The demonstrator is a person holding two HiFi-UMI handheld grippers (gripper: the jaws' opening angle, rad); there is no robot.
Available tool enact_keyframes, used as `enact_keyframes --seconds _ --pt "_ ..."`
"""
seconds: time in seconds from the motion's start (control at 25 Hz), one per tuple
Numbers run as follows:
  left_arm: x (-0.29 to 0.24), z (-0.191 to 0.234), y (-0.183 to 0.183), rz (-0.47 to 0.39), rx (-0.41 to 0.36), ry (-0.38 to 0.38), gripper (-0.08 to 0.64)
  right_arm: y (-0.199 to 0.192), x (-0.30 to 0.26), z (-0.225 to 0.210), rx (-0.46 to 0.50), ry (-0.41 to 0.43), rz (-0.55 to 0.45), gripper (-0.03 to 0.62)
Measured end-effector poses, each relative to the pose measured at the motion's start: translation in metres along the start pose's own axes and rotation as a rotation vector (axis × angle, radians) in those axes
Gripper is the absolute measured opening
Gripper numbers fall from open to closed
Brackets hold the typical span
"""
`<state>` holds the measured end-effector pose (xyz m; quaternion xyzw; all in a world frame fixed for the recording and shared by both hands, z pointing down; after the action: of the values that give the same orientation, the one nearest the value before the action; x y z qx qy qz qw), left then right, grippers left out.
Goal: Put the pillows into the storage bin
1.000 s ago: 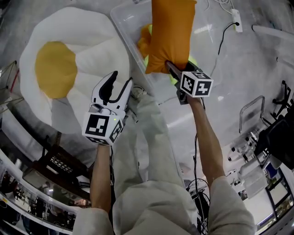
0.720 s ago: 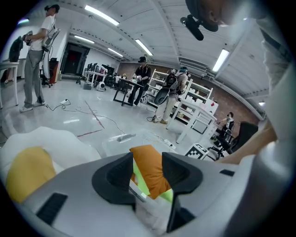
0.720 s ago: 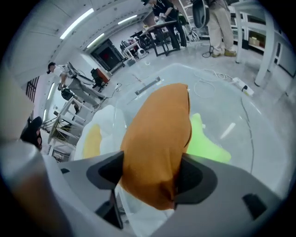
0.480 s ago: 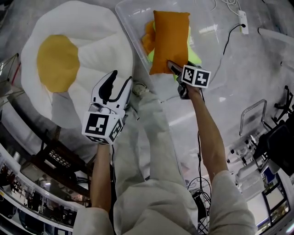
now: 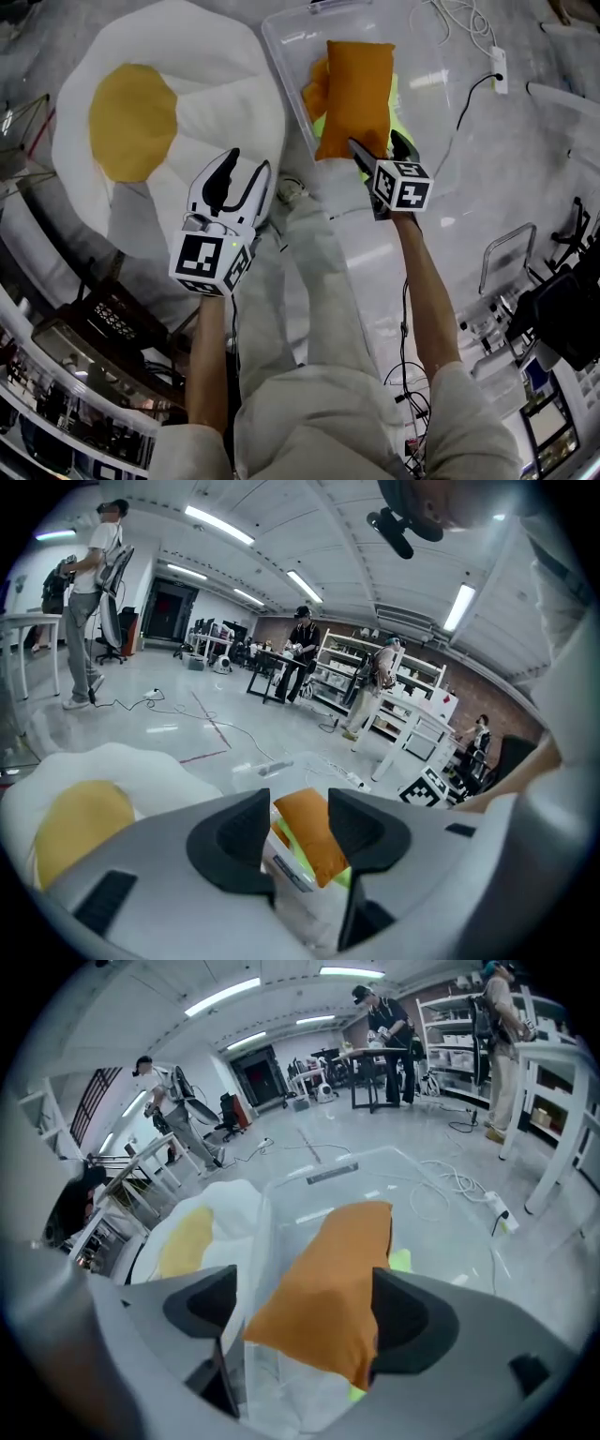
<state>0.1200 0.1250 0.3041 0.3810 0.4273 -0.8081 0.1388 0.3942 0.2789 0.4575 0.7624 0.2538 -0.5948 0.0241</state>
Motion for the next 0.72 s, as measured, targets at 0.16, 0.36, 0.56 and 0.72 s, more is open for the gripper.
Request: enact_keyframes --seconds 0.16,0.36,0.56,0.72 --pt "0.021 0.009 0.002 -0.020 0.029 0.036 0.192 0.014 0.023 0.032 0.082 0.025 -0.045 0.392" --pt "0.053 0.016 0.004 -0.052 0.079 0.083 0.192 0.033 0.048 0.083 0.309 0.018 -0.061 0.273" --pt "0.100 0.030 0.002 -0.089 0.140 0.156 0.187 0.068 0.080 0.150 0.483 0.066 -0.101 0.196" --pt "0.145 0.039 -0.002 -0.105 0.202 0.219 0.148 0.091 0.108 0.198 0.538 0.082 -0.125 0.123"
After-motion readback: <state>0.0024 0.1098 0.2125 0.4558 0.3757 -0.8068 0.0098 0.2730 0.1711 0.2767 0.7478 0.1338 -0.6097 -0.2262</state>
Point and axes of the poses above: the fingertips, and each gripper's own axes: x backward along the fingers, z to its left, y out of its top, the point moved 10 cm from there along x, backward along the fingers, and after that the axes turned 13 degrees about z, right-handed, at the moved point
